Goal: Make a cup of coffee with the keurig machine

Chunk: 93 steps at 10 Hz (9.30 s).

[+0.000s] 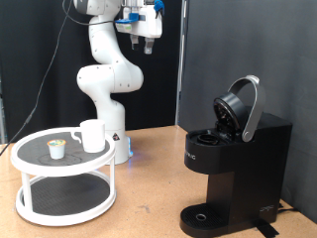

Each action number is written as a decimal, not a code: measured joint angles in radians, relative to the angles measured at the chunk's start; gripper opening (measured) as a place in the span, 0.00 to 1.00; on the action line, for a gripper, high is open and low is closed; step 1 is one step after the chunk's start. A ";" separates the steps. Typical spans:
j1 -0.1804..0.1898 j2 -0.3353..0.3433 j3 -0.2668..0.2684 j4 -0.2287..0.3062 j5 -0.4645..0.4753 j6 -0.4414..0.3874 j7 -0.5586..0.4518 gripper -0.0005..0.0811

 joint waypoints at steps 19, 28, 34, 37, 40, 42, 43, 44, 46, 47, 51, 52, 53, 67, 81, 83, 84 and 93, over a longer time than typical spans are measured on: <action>-0.070 0.249 -0.370 0.182 -0.105 0.085 -0.315 0.91; -0.084 0.281 -0.450 0.204 -0.158 0.090 -0.483 0.91; -0.089 0.282 -0.486 0.065 -0.212 0.245 -0.615 0.91; -0.108 0.281 -0.494 -0.015 -0.245 0.327 -0.613 0.91; -0.135 0.274 -0.495 -0.100 -0.265 0.409 -0.613 0.91; -0.151 0.266 -0.496 -0.153 -0.280 0.459 -0.613 0.91; -0.159 0.263 -0.496 -0.177 -0.284 0.487 -0.613 0.91; -0.166 0.262 -0.496 -0.201 -0.287 0.521 -0.611 0.91; -0.180 0.262 -0.496 -0.251 -0.303 0.583 -0.608 0.91; -0.187 0.262 -0.496 -0.275 -0.313 0.610 -0.606 0.91; -0.204 0.263 -0.495 -0.360 -0.349 0.713 -0.586 0.91; -0.207 0.264 -0.495 -0.378 -0.360 0.739 -0.578 0.91; -0.211 0.268 -0.494 -0.394 -0.372 0.764 -0.566 0.91; -0.219 0.386 -0.494 -0.426 -0.412 0.906 -0.505 0.91; -0.201 0.289 -0.465 -0.231 -0.291 0.511 -0.545 0.45; -0.193 0.290 -0.467 -0.229 -0.247 0.484 -0.564 0.45; -0.170 0.288 -0.469 -0.208 -0.164 0.421 -0.604 0.45; -0.039 0.254 -0.433 -0.138 0.286 0.284 -0.597 0.45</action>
